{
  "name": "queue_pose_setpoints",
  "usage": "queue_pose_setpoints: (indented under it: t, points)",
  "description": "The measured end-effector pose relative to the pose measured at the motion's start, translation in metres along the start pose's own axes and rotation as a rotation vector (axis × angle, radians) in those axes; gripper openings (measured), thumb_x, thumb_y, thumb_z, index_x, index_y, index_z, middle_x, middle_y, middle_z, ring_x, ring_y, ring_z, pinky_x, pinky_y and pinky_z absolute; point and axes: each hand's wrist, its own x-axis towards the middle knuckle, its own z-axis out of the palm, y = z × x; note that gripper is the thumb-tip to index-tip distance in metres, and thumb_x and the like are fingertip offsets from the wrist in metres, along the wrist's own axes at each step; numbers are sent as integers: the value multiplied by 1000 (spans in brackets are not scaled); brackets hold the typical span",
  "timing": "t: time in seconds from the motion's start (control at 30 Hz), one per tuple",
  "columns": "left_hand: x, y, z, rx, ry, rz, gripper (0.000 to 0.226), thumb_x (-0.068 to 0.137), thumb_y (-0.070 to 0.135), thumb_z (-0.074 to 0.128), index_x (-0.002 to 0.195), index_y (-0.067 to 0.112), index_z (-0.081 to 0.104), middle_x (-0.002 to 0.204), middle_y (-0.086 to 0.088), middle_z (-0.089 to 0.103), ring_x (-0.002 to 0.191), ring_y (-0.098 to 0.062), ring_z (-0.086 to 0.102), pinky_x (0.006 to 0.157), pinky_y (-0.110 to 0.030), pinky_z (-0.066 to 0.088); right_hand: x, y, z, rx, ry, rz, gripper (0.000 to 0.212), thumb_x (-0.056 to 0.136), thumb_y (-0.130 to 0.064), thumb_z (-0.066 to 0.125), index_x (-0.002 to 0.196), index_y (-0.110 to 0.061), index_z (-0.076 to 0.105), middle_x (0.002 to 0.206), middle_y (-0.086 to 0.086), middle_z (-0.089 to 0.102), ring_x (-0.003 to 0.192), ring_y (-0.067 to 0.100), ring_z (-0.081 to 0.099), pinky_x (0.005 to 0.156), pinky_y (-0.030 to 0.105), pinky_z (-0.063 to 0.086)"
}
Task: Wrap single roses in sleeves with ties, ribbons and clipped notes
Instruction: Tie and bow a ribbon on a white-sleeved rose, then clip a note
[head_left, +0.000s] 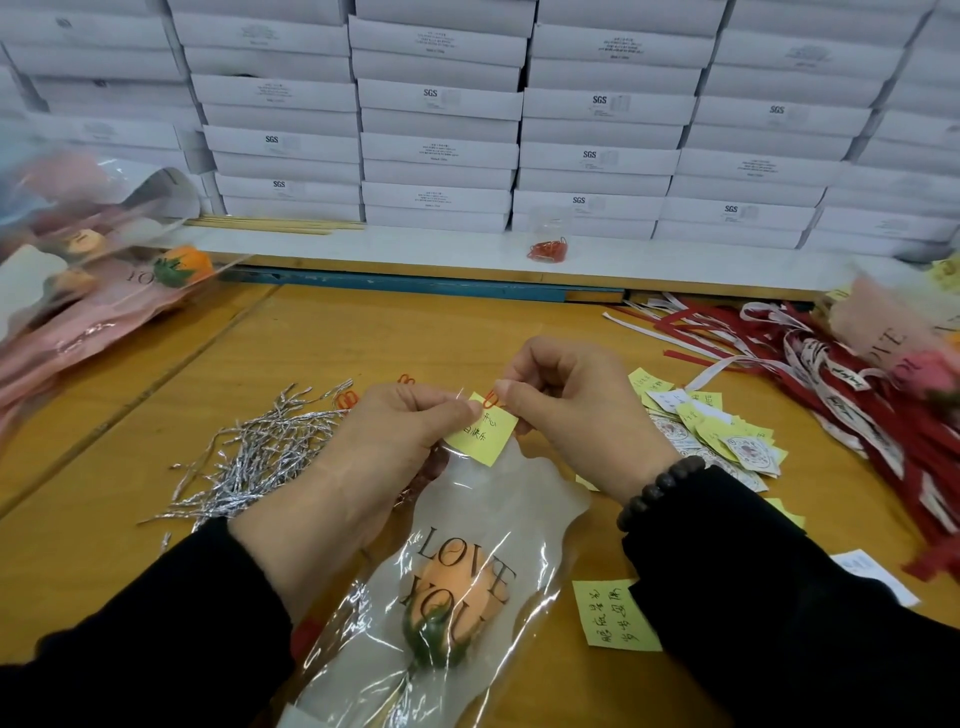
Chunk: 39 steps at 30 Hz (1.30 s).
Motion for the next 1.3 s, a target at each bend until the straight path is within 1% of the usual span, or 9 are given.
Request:
queue_pose_setpoints:
  t: [0.27, 0.47, 0.63, 0.73, 0.87, 1.0, 1.07, 1.17, 1.3]
  points:
    - [-2, 1, 1, -11, -5, 11, 21, 83, 15, 65, 64, 12, 74, 66, -9, 59, 50, -12, 39, 43, -17, 31, -1, -1, 1, -59, -27, -49, 11, 88, -8, 60, 76, -8, 60, 62, 2, 52, 50, 5, 52, 45, 15, 45]
    - [-4, 1, 3, -26, -24, 34, 22, 84, 14, 64, 65, 12, 75, 77, -17, 53, 67, -26, 33, 54, -26, 24, -2, -2, 3, -99, -21, -85, 11, 88, -9, 59, 78, -4, 60, 55, -8, 47, 45, 2, 47, 47, 23, 46]
    - [-3, -1, 3, -53, -17, 18, 18, 84, 14, 65, 70, 7, 75, 79, -21, 55, 78, -29, 38, 63, -35, 28, -2, -3, 3, -116, -15, -91, 15, 87, -9, 59, 73, -4, 57, 55, -5, 49, 46, 4, 48, 49, 27, 46]
    - [-3, -1, 2, -43, -9, 18, 16, 83, 15, 65, 73, 6, 74, 77, -20, 51, 71, -29, 36, 58, -31, 26, -2, -3, 3, -156, -21, -108, 16, 85, -9, 61, 69, -7, 57, 58, -2, 50, 55, 11, 49, 55, 30, 47]
    - [-2, -2, 1, -29, 12, 17, 16, 84, 14, 63, 76, 2, 71, 77, -17, 44, 55, -22, 29, 51, -27, 20, -4, -5, 2, -227, -78, -118, 14, 84, -11, 62, 70, -11, 62, 59, -7, 53, 59, 10, 51, 60, 27, 46]
    - [0, -2, -1, -71, 20, -17, 16, 83, 16, 65, 76, 4, 73, 81, -20, 50, 73, -30, 38, 62, -35, 29, -2, -5, 0, -213, -102, -65, 8, 88, -16, 60, 81, -20, 63, 65, 0, 57, 63, 14, 54, 64, 27, 47]
    - [1, -1, -3, -83, 24, -27, 16, 83, 18, 66, 74, 8, 74, 85, -21, 52, 80, -30, 40, 73, -40, 30, -2, -4, -2, -224, -108, 4, 9, 88, -27, 60, 93, -20, 63, 67, 0, 61, 59, 3, 54, 60, 20, 46]
    - [1, 1, -7, -93, 24, -43, 16, 82, 19, 67, 73, 8, 74, 88, -20, 54, 82, -30, 42, 77, -41, 31, -1, -6, -10, -212, -205, 123, 18, 84, -36, 63, 85, -18, 65, 61, -11, 60, 51, -6, 51, 49, 9, 41]
    - [0, 3, -7, -93, 10, -69, 17, 81, 18, 66, 71, 7, 75, 87, -21, 57, 78, -30, 44, 67, -37, 37, -2, -6, -20, -95, -347, 217, 6, 82, -17, 68, 77, -19, 65, 64, -10, 62, 51, -5, 53, 47, 9, 41]
